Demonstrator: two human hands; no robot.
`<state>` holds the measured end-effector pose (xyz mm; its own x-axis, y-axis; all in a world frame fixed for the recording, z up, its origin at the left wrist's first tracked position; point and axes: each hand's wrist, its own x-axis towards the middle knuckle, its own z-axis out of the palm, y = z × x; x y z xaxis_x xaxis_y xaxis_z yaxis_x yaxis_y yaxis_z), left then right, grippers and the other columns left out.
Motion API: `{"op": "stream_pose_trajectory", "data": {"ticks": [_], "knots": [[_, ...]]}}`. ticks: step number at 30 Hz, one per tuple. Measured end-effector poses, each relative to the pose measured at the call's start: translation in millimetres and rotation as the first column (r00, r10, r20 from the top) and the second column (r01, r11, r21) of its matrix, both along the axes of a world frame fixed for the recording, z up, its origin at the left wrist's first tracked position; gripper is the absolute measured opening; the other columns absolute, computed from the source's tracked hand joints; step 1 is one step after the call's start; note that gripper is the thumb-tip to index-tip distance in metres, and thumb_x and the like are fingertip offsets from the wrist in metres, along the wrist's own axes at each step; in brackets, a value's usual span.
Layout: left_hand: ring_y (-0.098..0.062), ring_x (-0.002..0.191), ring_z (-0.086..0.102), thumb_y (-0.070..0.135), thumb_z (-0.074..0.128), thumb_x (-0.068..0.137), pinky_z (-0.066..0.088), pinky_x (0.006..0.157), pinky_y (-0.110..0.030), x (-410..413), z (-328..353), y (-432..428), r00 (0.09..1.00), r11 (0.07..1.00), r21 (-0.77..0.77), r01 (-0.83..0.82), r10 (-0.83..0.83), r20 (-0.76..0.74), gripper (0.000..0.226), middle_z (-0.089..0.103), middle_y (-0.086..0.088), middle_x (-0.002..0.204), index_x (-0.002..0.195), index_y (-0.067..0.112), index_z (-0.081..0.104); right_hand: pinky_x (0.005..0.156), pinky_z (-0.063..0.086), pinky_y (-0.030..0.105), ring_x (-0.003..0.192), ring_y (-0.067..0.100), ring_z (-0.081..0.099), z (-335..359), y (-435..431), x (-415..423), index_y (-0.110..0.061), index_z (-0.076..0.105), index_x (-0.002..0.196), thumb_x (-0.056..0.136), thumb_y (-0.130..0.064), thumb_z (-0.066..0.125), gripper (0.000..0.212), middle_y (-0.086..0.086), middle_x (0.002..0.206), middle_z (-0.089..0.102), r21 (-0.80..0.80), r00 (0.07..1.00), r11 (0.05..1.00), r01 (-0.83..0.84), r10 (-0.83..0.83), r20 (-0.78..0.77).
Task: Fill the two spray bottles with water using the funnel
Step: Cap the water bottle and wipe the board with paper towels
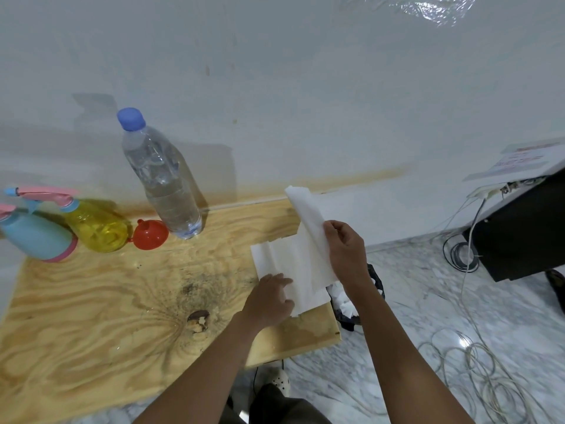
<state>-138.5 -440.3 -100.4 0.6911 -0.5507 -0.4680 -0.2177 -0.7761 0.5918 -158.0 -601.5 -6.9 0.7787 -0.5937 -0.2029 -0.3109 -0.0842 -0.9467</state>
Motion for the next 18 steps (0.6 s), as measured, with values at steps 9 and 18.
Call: {"op": "stream_pose_trajectory", "data": {"ticks": [9,18], "knots": [[-0.024,0.106,0.068,0.043,0.056,0.096,0.053,0.093,-0.043,31,71,-8,0.577,0.482,-0.386,-0.786,0.349,-0.738,0.038,0.073,-0.006,0.113,0.117,0.014,0.069,0.069,0.049,0.018,0.081,0.004,0.065,-12,20,-6,-0.023,0.067,0.101,0.100,-0.031,0.054,0.015,-0.011,0.090,0.071,-0.021,0.992,0.992,-0.126,0.125,-0.032],[-0.030,0.098,0.072,0.016,0.056,0.099,0.059,0.078,-0.041,44,95,7,0.548,0.350,-0.437,-0.828,0.346,-0.762,0.024,0.075,-0.012,0.109,0.121,0.010,0.063,0.074,0.046,0.017,0.090,0.003,0.066,-15,33,-5,-0.034,0.066,0.104,0.101,-0.029,0.052,0.015,-0.013,0.102,0.070,-0.010,0.983,0.983,-0.184,0.185,0.022]]}}
